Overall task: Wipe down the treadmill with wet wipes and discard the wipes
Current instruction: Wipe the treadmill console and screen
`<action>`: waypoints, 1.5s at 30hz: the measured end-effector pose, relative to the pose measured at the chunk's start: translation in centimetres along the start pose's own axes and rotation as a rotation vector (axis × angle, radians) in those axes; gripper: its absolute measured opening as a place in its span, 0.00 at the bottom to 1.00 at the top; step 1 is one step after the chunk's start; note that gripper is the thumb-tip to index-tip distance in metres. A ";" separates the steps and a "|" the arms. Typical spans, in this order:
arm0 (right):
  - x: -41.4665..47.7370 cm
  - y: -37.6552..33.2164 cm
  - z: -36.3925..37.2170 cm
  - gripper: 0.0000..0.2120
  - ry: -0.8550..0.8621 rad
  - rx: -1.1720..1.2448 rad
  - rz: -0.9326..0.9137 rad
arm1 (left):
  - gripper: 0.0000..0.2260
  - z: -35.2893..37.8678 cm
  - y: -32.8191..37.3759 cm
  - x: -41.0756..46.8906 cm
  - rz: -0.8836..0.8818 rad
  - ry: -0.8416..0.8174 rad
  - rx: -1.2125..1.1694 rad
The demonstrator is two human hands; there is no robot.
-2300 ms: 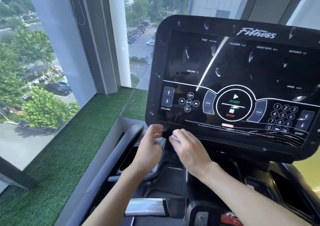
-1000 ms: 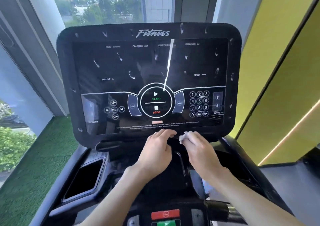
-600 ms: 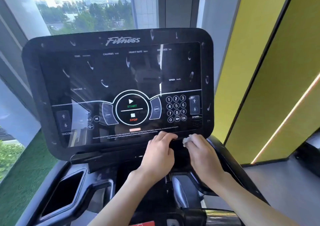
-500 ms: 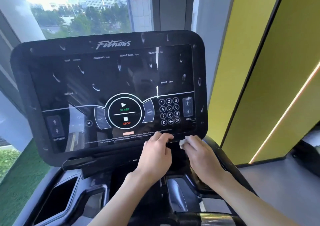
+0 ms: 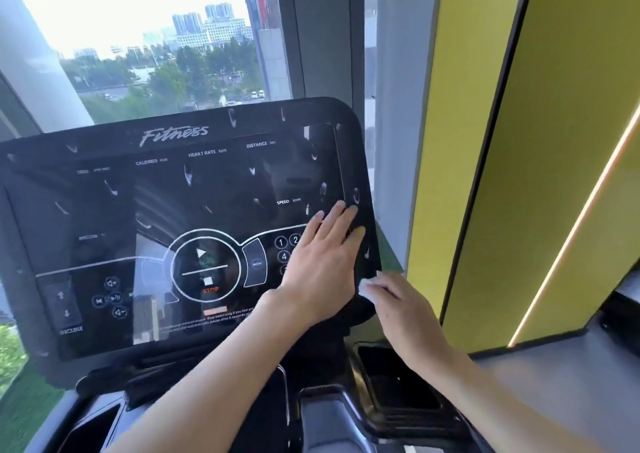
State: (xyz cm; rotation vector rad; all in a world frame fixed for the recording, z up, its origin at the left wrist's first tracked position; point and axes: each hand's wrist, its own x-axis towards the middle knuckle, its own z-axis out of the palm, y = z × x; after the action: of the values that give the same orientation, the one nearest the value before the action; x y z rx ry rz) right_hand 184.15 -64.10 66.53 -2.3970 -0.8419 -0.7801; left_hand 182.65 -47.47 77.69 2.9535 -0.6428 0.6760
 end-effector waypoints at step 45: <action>6.4 1.0 -1.4 0.11 0.185 0.019 0.045 | 0.21 -2.3 -3.5 5.1 0.096 0.100 0.199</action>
State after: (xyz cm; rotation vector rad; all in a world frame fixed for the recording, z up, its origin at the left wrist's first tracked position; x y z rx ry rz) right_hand 188.48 -63.09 71.41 -2.2770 -0.7157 -0.9538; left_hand 187.30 -45.94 82.10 3.0574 -0.7539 0.9418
